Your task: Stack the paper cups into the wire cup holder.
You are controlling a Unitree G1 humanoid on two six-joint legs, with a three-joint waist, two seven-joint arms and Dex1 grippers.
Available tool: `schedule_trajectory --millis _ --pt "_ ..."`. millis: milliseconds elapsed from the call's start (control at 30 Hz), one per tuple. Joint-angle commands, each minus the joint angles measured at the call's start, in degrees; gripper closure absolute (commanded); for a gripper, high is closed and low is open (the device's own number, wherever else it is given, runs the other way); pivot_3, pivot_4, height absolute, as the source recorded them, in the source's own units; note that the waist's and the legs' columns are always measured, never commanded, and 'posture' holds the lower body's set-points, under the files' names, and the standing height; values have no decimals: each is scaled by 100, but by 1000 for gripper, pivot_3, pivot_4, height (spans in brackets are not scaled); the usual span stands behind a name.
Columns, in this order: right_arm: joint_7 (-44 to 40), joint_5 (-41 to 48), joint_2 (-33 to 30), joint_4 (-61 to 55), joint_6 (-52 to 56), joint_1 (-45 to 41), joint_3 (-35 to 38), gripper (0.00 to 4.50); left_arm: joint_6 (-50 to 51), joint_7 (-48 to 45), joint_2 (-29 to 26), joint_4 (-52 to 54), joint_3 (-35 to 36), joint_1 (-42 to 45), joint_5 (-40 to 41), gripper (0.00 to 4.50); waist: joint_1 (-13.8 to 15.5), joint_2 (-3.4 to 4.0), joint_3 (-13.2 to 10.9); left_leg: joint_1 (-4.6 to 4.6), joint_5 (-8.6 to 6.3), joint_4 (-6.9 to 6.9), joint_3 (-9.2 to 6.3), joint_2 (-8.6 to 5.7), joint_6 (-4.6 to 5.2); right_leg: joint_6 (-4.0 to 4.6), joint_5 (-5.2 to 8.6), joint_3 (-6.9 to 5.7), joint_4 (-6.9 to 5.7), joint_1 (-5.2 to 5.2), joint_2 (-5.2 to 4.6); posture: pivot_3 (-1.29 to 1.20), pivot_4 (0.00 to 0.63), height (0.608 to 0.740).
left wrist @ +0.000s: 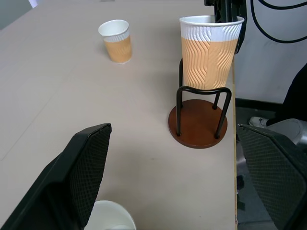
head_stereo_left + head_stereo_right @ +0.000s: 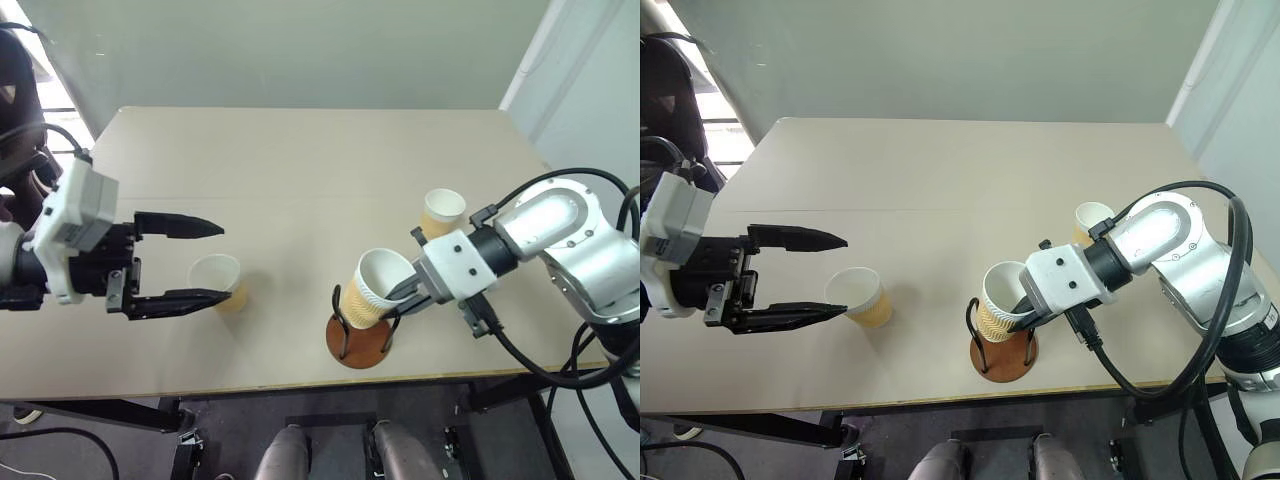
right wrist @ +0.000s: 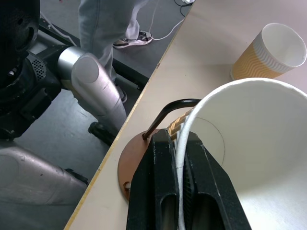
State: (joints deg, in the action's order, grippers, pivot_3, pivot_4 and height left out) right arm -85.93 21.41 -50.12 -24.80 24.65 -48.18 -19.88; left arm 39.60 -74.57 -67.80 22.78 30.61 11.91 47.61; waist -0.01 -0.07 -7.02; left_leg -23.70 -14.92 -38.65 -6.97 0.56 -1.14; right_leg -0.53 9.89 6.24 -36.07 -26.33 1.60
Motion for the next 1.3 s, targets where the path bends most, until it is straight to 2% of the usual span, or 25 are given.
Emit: schedule_trajectory --millis 33,300,400,500,567,700,833,967,1300 --pt "-36 -102 24 8 -97 -24 9 3874 34 46 -86 146 245 -24 82 0 0 0 0 0 0 0 0 0 0 0 0 0 0 0 0 0 150 740" --pt "-107 -255 -3 293 -242 -140 124 1112 51 84 -86 166 261 -31 79 0 0 0 0 0 0 0 1 5 0 2 -1 -1 0 0 2 0 150 740" --pt "115 -501 5 1504 -512 -739 505 89 40 95 -94 154 266 -27 75 0 -3 2 -1 1 0 -1 1 5 0 6 -4 -1 -1 0 3 0 150 740" --pt "871 -1280 247 3613 -1039 -1585 452 89 29 94 -96 146 290 -53 60 0 -8 2 -1 1 3 -4 2 6 -1 24 -18 5 -2 -8 3 0 150 740" --pt "1280 -1916 454 5004 -1672 -1906 160 89 35 127 -80 173 294 -68 68 0 -1 -4 3 4 5 -4 -5 17 1 33 -24 4 0 -8 3 0 150 740" --pt "1447 -2711 780 6746 -2768 -2152 -193 89 96 196 -53 284 366 -129 122 0 4 -6 4 16 3 15 -19 26 1 22 -32 -11 -1 -3 3 0 150 740" --pt "1374 -2985 987 7536 -3269 -2316 -200 89 229 221 -46 413 619 -315 171 0 0 20 -11 -28 5 42 -12 28 -2 -64 -84 -9 -1 -59 3 0 150 740" --pt "1672 -3379 1151 8188 -3607 -2479 -265 89 311 296 -14 537 768 -445 219 0 -9 21 -12 -32 4 62 -11 48 -8 -65 -84 -15 13 -66 12 0 150 740" --pt "1655 -3936 1308 8845 -4100 -2568 -370 89 425 426 -34 687 954 -581 315 0 -11 21 -12 -29 3 40 -11 51 -15 -48 -83 -19 13 -50 13 0 150 740"
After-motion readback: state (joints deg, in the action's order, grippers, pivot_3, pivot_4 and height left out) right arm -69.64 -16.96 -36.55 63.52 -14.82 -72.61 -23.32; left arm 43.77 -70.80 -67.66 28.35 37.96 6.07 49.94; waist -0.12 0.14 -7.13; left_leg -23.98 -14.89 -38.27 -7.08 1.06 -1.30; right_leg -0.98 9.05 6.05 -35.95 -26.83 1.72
